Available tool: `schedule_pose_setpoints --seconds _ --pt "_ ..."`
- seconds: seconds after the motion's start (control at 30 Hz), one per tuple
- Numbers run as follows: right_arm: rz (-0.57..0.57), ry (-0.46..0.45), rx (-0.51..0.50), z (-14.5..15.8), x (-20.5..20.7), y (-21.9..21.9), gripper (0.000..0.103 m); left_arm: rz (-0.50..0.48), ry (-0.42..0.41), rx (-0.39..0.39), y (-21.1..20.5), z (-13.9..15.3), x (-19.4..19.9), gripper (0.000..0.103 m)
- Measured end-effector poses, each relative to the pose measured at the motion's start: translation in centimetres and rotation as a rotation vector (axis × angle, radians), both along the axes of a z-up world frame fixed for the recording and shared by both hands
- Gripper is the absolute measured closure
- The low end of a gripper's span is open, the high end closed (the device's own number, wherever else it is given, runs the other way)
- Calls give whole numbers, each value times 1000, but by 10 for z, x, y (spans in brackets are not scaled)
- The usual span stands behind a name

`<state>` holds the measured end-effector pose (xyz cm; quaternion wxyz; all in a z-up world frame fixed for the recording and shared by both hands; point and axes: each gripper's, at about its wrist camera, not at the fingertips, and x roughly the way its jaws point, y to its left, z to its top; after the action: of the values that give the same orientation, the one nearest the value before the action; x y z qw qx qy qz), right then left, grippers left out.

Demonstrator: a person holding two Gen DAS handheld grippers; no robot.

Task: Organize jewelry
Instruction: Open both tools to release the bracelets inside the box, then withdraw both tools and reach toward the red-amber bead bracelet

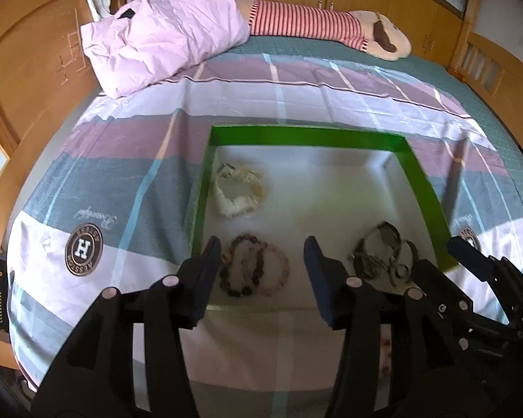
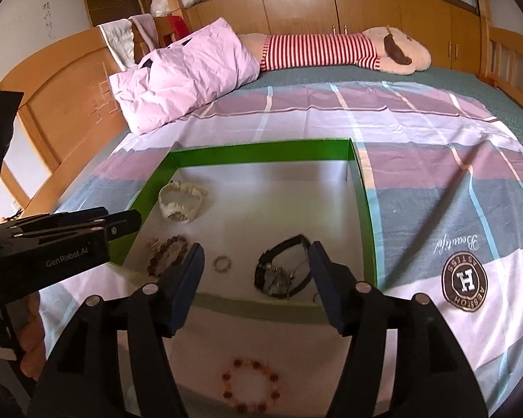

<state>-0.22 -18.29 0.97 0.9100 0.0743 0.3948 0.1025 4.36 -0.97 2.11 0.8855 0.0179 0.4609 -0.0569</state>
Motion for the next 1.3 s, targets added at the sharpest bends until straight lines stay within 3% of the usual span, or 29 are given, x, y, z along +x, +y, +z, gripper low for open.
schedule_pose_setpoints --seconds 0.13,0.27,0.37,0.6,0.7,0.77,0.87,1.07,1.3 --pt "97 31 -90 0 -21 10 41 -57 -4 1 -5 0 -25 54" --pt "96 124 -159 -23 -30 7 62 -112 21 36 -15 -11 -40 55" --pt "107 231 -147 -45 -29 -1 63 -138 39 59 -22 -20 -44 55" --pt "117 352 -219 -76 -30 5 66 -168 83 88 -35 -35 -48 52" --pt "101 395 -204 -86 -29 1 78 -182 108 80 -36 -41 -48 45" --pt "108 403 -202 -90 -28 2 94 -195 141 59 -36 -46 -47 44" --pt "103 382 -188 -89 -27 2 100 -203 188 38 -36 -54 -45 44" --pt "81 375 -147 -84 -26 -5 100 -237 306 -22 -41 -77 -43 44" --pt "98 403 -135 -80 -28 -9 93 -253 335 69 -54 -96 -46 44"
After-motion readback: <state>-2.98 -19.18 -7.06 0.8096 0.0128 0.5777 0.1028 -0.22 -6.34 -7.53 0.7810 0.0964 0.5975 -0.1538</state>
